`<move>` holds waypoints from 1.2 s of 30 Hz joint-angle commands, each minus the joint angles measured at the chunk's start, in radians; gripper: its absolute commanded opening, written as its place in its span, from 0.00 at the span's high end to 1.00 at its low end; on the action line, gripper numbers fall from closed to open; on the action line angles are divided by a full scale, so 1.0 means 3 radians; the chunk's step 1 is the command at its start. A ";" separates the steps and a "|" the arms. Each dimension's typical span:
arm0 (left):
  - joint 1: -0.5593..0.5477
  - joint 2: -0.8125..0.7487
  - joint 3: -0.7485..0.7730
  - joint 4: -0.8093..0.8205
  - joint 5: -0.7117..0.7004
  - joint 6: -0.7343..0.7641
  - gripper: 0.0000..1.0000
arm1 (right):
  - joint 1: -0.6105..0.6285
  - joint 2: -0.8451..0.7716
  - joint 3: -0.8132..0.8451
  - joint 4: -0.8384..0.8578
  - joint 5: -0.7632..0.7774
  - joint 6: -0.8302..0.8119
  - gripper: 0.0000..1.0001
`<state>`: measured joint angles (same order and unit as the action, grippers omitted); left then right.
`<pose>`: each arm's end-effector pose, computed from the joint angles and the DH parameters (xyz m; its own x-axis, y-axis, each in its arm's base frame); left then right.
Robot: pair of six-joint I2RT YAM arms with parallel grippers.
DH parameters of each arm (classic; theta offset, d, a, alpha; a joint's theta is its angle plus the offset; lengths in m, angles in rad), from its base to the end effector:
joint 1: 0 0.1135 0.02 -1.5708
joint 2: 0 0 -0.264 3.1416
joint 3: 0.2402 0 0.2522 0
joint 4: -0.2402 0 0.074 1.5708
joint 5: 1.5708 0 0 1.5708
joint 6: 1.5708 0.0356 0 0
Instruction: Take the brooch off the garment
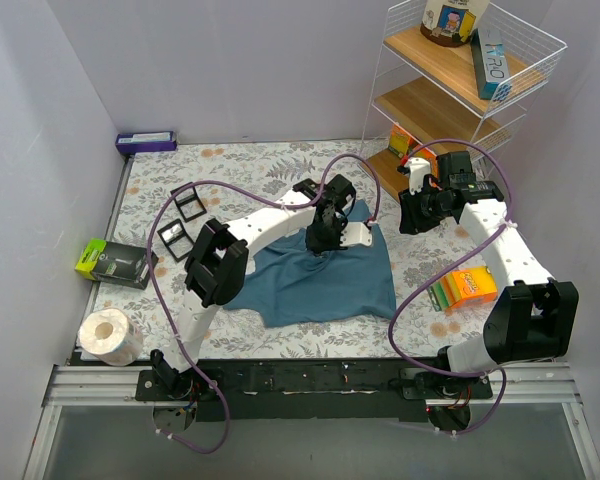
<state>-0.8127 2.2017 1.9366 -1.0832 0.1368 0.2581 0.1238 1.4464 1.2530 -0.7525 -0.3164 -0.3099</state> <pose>0.3072 -0.3315 0.2138 -0.4595 0.8531 -0.2473 0.8867 0.4566 -0.0723 0.2986 0.0483 0.2998 -0.6756 -0.3761 -0.6341 -0.5292 0.8462 0.0619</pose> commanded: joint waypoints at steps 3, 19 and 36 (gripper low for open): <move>0.0035 -0.0032 -0.0033 0.0016 0.0025 -0.0037 1.00 | -0.0014 -0.0040 0.0057 0.0079 -0.0055 0.0031 0.67; 0.0766 -0.2005 -0.2849 0.3000 0.0935 -0.2132 1.00 | 0.0675 0.0543 0.0600 -0.0120 -0.0740 -0.0102 0.69; 0.0766 -0.2272 -0.4251 0.5410 0.0261 -0.3370 1.00 | 0.1162 0.1917 0.1198 0.0739 -0.0975 0.0593 0.69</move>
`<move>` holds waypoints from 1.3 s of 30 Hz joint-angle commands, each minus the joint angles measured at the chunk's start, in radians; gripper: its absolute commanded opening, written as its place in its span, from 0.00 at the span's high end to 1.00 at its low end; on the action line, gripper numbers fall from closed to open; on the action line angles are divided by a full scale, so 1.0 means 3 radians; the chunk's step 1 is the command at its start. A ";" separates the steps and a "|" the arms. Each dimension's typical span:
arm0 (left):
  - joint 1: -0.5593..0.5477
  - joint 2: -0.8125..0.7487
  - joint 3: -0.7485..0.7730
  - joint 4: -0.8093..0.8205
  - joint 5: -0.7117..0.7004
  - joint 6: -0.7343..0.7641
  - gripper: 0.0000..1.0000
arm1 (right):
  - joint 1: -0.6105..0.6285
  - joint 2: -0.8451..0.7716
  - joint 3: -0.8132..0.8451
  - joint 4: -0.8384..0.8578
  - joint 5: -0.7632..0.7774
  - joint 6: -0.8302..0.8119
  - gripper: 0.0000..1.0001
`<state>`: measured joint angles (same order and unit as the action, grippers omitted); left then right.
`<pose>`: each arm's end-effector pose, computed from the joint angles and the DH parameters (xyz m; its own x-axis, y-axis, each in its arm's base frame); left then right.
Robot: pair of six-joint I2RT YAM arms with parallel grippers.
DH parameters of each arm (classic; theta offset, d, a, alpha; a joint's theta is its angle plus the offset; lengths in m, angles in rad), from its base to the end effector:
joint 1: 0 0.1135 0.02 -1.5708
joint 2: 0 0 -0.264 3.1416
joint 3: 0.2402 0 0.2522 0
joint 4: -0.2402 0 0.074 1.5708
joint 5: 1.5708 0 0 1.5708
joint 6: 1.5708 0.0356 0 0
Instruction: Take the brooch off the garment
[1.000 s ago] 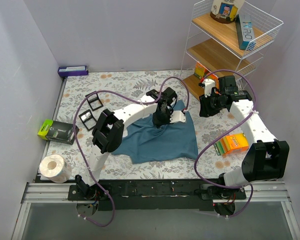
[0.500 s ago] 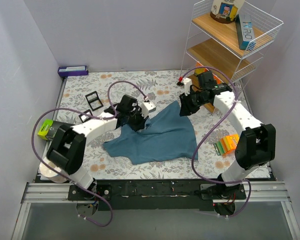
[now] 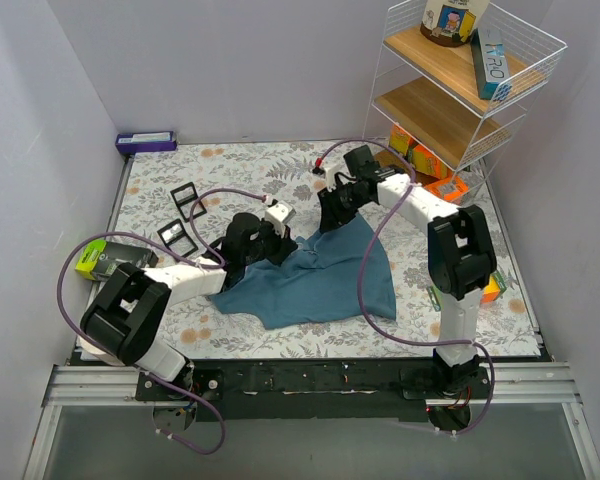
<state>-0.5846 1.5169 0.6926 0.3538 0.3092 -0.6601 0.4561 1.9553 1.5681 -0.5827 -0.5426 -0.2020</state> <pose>0.2545 -0.1814 0.1891 -0.7597 -0.1977 -0.6195 0.3621 0.6627 -0.6555 0.3758 0.2048 0.2351 -0.5972 -0.4844 -0.6393 -0.7748 0.5544 0.3038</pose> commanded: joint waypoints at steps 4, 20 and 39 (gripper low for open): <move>0.0011 0.0077 -0.0171 0.0824 -0.0514 -0.0646 1.00 | 0.0075 0.0406 0.0091 0.0193 -0.0415 0.0315 0.69; 0.0011 0.0527 -0.0330 0.1403 -0.0315 -0.1424 1.00 | 0.0321 0.0339 -0.0252 0.0383 -0.0544 0.0821 0.68; 0.0036 0.0440 -0.0575 0.1643 -0.0075 -0.1945 1.00 | -0.0170 0.0196 0.0229 0.0103 -0.0988 0.0089 0.62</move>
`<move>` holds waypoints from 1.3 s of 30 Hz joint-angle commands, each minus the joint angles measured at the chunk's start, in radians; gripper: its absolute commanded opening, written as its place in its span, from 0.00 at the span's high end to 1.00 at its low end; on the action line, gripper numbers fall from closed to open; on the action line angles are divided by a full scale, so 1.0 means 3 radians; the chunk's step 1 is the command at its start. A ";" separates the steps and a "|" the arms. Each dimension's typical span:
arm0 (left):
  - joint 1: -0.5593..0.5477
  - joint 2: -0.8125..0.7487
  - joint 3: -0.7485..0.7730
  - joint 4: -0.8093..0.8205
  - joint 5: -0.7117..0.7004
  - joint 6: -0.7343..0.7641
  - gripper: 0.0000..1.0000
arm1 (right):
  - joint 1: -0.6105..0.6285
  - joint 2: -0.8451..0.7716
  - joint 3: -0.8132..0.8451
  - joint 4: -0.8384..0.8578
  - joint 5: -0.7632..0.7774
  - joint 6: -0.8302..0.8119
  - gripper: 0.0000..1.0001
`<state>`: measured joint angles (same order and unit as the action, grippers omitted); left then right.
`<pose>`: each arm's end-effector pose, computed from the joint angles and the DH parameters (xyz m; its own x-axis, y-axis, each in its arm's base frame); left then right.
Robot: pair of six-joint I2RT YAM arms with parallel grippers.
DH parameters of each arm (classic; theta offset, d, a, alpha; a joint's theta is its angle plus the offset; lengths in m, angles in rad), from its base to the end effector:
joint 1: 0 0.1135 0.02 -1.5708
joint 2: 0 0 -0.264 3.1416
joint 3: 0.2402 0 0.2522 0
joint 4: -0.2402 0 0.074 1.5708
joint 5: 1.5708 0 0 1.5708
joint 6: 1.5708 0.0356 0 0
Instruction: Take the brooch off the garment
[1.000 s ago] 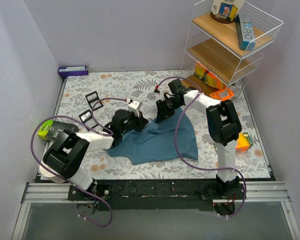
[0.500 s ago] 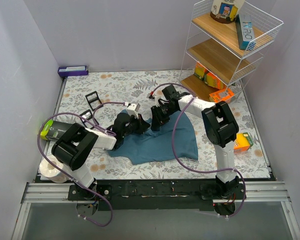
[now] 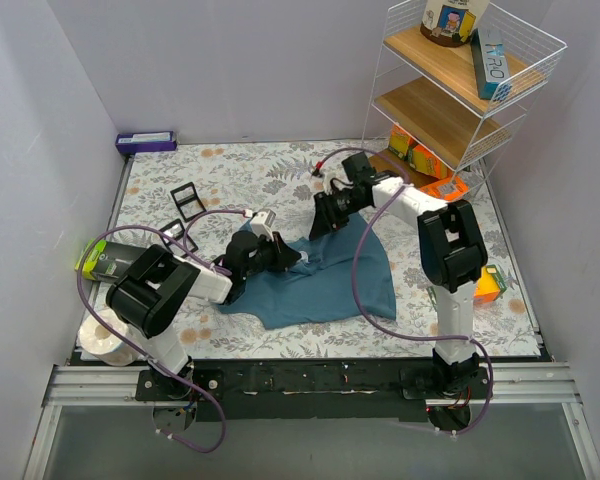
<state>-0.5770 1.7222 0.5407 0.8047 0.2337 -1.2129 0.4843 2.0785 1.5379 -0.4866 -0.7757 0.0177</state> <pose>0.2547 -0.1756 0.1306 -0.7741 -0.5833 -0.2459 -0.0397 0.4325 -0.9008 0.3784 0.2272 0.1845 -0.7689 -0.3902 -0.5065 -0.6394 0.4702 0.6083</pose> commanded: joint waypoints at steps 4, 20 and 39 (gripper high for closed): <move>0.0016 -0.0213 -0.0085 0.0374 0.0407 -0.0278 1.00 | -0.0315 -0.0235 0.0396 -0.0423 -0.0245 -0.1320 0.64; 0.0011 -0.0126 -0.0008 0.0677 0.0796 -0.0150 1.00 | -0.0147 0.0108 0.0770 -0.1876 -0.0881 -0.2805 0.55; 0.0016 -0.0131 -0.0028 0.0657 0.0878 -0.0048 1.00 | -0.0055 0.0184 0.0708 -0.1906 -0.0825 -0.2825 0.65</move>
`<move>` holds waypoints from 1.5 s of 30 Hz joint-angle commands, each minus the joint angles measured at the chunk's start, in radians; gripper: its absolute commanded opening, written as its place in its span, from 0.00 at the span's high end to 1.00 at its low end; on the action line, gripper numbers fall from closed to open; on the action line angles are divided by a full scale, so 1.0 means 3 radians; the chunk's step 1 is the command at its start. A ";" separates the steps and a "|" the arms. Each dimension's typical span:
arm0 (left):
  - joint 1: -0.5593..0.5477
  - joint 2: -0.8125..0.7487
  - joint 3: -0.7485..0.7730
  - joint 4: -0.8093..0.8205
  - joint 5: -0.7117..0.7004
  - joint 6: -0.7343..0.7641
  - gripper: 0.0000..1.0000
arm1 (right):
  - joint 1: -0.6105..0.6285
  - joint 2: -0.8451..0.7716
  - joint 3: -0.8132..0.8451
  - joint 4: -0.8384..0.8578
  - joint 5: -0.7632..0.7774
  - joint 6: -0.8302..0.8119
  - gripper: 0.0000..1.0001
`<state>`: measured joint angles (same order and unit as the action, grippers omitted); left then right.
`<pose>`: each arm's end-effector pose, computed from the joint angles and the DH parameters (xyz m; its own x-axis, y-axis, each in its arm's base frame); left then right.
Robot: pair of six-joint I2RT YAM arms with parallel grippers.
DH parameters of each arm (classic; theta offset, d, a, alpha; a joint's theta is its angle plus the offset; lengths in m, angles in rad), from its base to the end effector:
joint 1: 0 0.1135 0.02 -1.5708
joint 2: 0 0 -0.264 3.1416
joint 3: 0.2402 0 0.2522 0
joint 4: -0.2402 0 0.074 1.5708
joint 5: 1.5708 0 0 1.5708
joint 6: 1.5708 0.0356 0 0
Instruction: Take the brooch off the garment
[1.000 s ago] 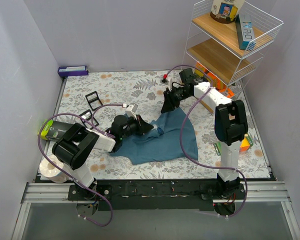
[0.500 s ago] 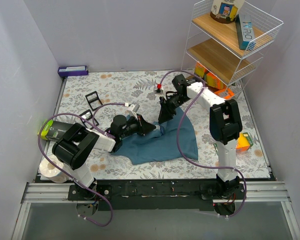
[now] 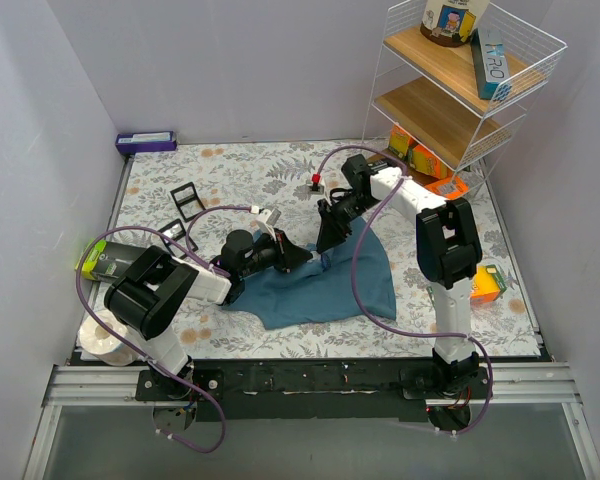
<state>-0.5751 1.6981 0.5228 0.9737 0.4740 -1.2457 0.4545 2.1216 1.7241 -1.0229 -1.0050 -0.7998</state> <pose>0.2486 -0.1805 0.1513 -0.8679 -0.4422 -0.2263 0.1152 0.2640 -0.9576 0.3653 0.2119 0.2069 -0.3687 -0.6081 -0.7030 -0.8803 -0.0143 0.4742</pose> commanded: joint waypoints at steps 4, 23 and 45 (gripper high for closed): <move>0.0005 -0.0046 0.0037 0.0119 0.0082 0.0072 1.00 | 0.0070 0.0051 0.0057 -0.0118 -0.0050 -0.0111 0.65; 0.0005 -0.0010 0.0098 0.0027 0.0107 0.0194 1.00 | 0.0101 0.0143 0.0123 -0.0108 0.0026 -0.0100 0.93; 0.0025 0.0148 0.0349 -0.0413 0.0465 0.0491 0.79 | 0.0075 0.0030 0.0036 0.0260 0.0216 0.0544 0.99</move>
<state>-0.5606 1.7424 0.5968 0.8585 0.5678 -1.1259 0.4759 2.1571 1.7279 -0.9913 -0.9260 -0.6655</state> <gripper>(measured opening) 0.215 0.033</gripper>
